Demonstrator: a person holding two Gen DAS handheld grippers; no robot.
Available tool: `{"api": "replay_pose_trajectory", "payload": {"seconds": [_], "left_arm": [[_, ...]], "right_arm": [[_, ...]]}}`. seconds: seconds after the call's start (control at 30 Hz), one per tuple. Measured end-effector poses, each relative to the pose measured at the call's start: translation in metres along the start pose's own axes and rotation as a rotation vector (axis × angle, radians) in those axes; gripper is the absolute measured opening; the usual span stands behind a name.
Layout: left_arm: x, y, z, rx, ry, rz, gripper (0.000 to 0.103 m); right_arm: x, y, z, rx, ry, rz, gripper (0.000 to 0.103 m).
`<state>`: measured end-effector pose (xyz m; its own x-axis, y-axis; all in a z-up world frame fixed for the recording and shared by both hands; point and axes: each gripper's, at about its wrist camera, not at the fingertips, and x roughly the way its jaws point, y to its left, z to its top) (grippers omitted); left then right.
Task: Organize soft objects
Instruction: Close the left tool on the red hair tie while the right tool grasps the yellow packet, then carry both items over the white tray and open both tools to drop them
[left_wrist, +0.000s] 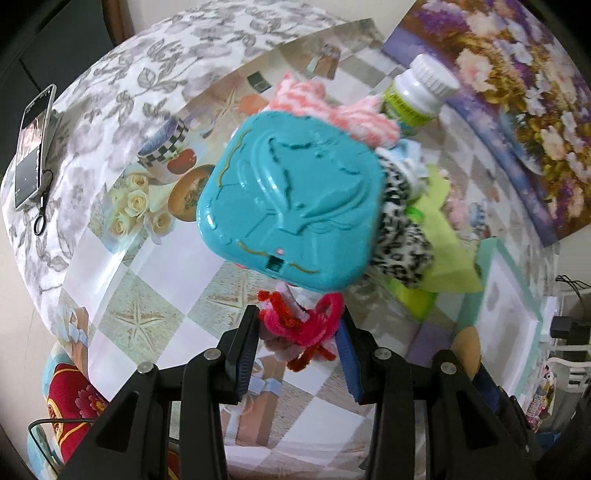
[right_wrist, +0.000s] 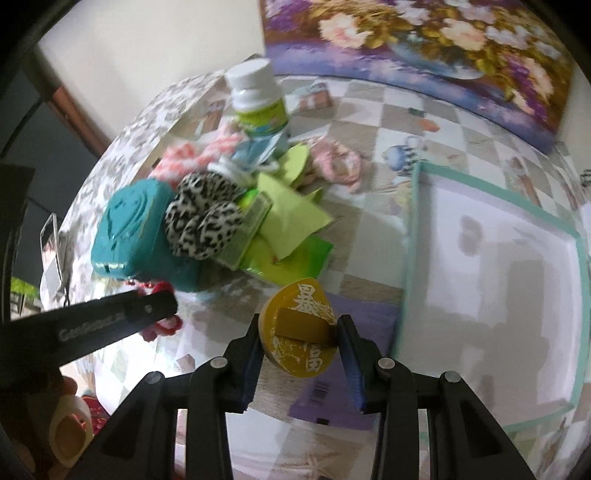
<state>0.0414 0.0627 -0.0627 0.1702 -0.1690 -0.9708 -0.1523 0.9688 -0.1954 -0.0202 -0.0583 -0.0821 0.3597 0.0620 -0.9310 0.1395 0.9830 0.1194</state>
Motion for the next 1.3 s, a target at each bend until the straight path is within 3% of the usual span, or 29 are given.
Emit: {"api": "replay_pose_trajectory", "payload": {"seconds": [0.17, 0.4, 0.7, 1.0, 1.1, 1.13, 1.2, 1.3], "left_arm": [[-0.014, -0.021, -0.013, 0.065, -0.034, -0.041, 0.042], [-0.018, -0.076, -0.044, 0.241, -0.049, -0.1, 0.042], [-0.009, -0.155, -0.096, 0.493, -0.056, -0.125, 0.043], [0.005, -0.193, -0.124, 0.656, -0.091, -0.127, 0.043], [0.007, -0.198, -0.126, 0.667, -0.074, -0.18, 0.052], [0.006, -0.198, -0.126, 0.667, -0.072, -0.196, 0.065], [0.002, -0.199, -0.126, 0.671, -0.085, -0.204, 0.074], [0.001, -0.198, -0.126, 0.674, -0.104, -0.18, 0.076]], "right_arm": [[-0.016, -0.026, 0.0, 0.086, -0.032, -0.045, 0.041], [-0.029, -0.088, -0.001, 0.231, -0.042, -0.211, 0.041], [-0.036, -0.181, -0.025, 0.491, 0.01, -0.303, 0.041], [-0.037, -0.246, -0.057, 0.675, 0.057, -0.384, 0.041], [-0.038, -0.252, -0.06, 0.703, 0.061, -0.395, 0.042], [-0.039, -0.253, -0.061, 0.709, 0.059, -0.399, 0.042], [-0.04, -0.251, -0.062, 0.706, 0.053, -0.4, 0.045], [-0.039, -0.246, -0.058, 0.685, 0.055, -0.403, 0.058]]}}
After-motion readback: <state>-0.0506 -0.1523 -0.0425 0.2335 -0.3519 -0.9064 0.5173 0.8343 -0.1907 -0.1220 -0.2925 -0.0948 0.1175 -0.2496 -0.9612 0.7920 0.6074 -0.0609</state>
